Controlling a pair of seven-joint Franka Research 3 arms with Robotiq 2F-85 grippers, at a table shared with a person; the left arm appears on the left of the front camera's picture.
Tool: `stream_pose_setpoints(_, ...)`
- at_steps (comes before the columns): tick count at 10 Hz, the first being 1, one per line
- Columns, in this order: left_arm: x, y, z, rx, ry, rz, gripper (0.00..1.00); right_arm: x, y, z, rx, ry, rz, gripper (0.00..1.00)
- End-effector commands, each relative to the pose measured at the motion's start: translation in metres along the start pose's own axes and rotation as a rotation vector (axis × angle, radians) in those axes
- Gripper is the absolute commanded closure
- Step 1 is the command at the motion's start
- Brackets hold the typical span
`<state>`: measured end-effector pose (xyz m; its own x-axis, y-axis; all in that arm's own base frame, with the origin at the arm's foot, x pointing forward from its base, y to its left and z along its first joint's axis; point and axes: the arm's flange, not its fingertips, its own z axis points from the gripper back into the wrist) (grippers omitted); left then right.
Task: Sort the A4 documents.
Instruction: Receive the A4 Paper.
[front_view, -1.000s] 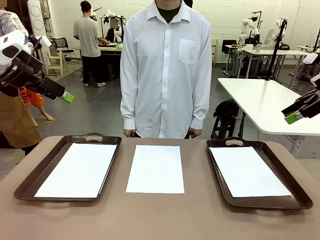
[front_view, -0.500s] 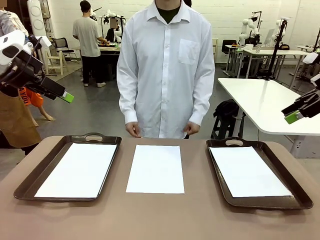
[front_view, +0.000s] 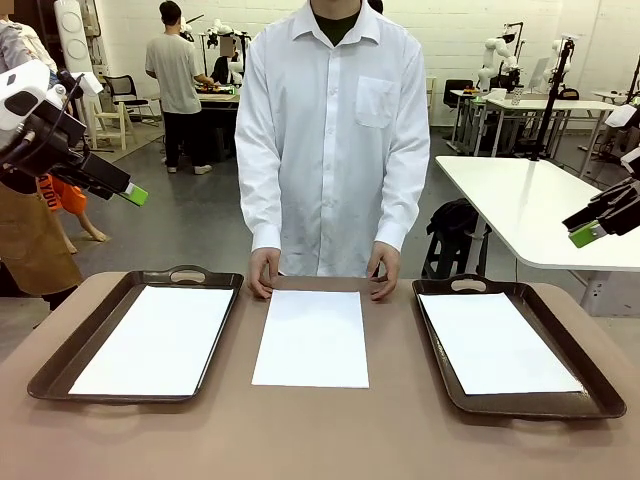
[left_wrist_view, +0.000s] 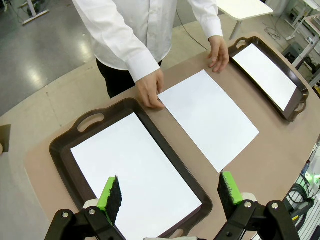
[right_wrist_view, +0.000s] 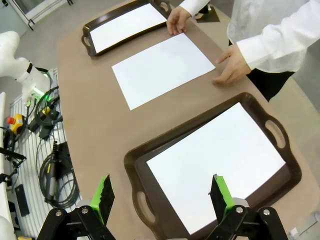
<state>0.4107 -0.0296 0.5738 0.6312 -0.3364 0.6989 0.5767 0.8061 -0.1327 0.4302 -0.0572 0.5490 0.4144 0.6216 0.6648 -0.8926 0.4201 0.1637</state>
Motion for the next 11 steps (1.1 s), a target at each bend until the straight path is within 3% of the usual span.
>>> stream_pose_setpoints(1, -0.0002, -0.0007, -0.0002, 0.005, 0.002, -0.002, 0.00, 0.0015, 0.0008, -0.0006, -0.003, 0.000, -0.003, 0.00)
stream_pose_setpoints(11, -0.0002, -0.0007, -0.0002, 0.005, 0.002, -0.002, 0.00, 0.0015, 0.0008, -0.0006, -0.003, 0.000, -0.003, 0.00)
